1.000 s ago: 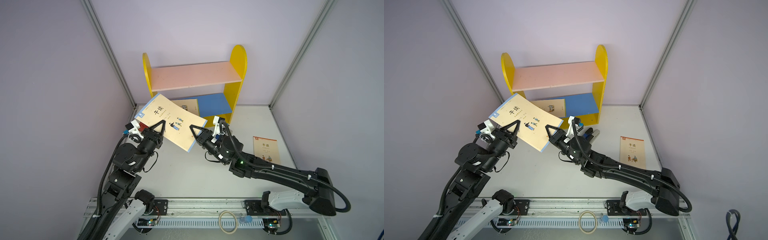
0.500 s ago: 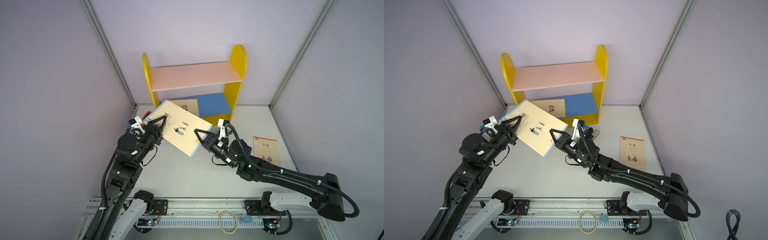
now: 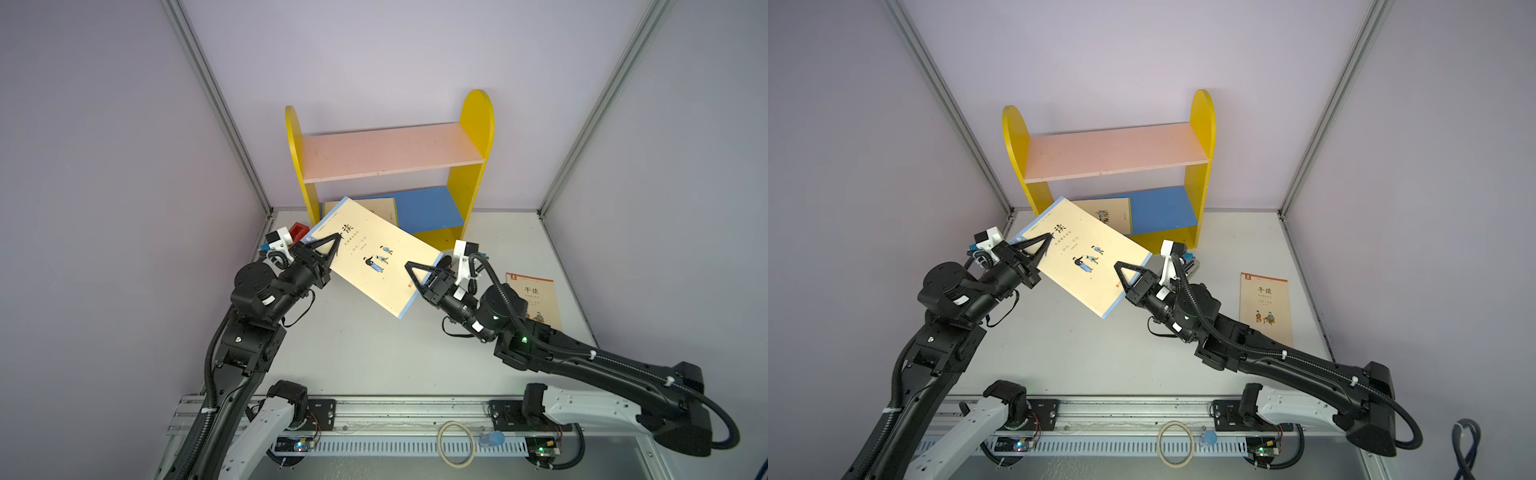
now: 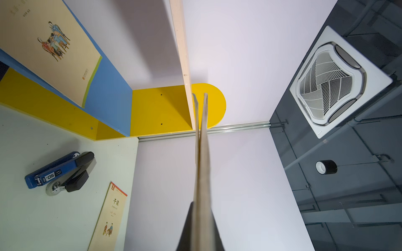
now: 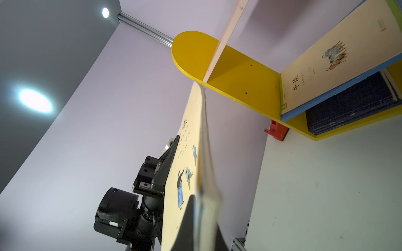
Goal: Stacking books/files
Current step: Pass.
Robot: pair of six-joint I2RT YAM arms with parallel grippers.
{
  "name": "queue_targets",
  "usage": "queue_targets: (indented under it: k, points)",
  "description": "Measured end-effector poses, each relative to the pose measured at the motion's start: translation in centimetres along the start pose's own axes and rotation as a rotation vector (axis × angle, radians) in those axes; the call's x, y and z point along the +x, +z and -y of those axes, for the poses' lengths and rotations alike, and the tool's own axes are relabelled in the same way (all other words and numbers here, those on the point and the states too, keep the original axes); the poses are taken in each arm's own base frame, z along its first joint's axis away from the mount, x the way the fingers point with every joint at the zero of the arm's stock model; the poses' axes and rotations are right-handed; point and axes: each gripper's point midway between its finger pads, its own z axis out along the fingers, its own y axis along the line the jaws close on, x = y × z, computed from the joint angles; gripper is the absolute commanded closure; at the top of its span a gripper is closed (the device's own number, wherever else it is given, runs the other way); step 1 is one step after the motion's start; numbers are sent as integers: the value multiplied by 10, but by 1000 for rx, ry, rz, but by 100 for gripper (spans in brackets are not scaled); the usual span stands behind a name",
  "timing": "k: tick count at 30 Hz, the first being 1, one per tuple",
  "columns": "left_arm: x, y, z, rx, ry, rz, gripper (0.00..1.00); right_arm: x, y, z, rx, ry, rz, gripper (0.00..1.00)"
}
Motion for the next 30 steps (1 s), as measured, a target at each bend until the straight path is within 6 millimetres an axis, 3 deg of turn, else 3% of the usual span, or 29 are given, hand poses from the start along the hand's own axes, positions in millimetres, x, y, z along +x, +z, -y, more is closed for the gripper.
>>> queue_targets:
  k: [3, 6, 9, 11, 15, 22, 27, 30]
  points:
    - [1, 0, -1, -2, -5, -4, 100, 0, 0, -1, 6, -10, -3, 99]
    - [1, -2, -2, 0, -7, 0, 100, -2, -1, -5, 2, -17, -4, 70]
    - [0, -13, 2, 22, 0, 31, 100, 3, -4, -4, 1, -31, -8, 64]
    - [-5, -25, 5, 37, 12, 77, 100, 17, -8, -3, -9, -19, -24, 61]
    - [-16, -44, 12, 60, 43, 176, 100, 61, -7, -4, -35, -6, -85, 61]
    - [-27, -49, 2, 23, 59, 249, 100, 96, 0, -12, -52, 51, -63, 60]
    - [-32, -59, -7, -8, 53, 296, 100, 93, 4, -13, -37, 87, 8, 61]
    - [-34, -69, -4, 0, 55, 328, 100, 88, 4, -7, -18, 120, 49, 66]
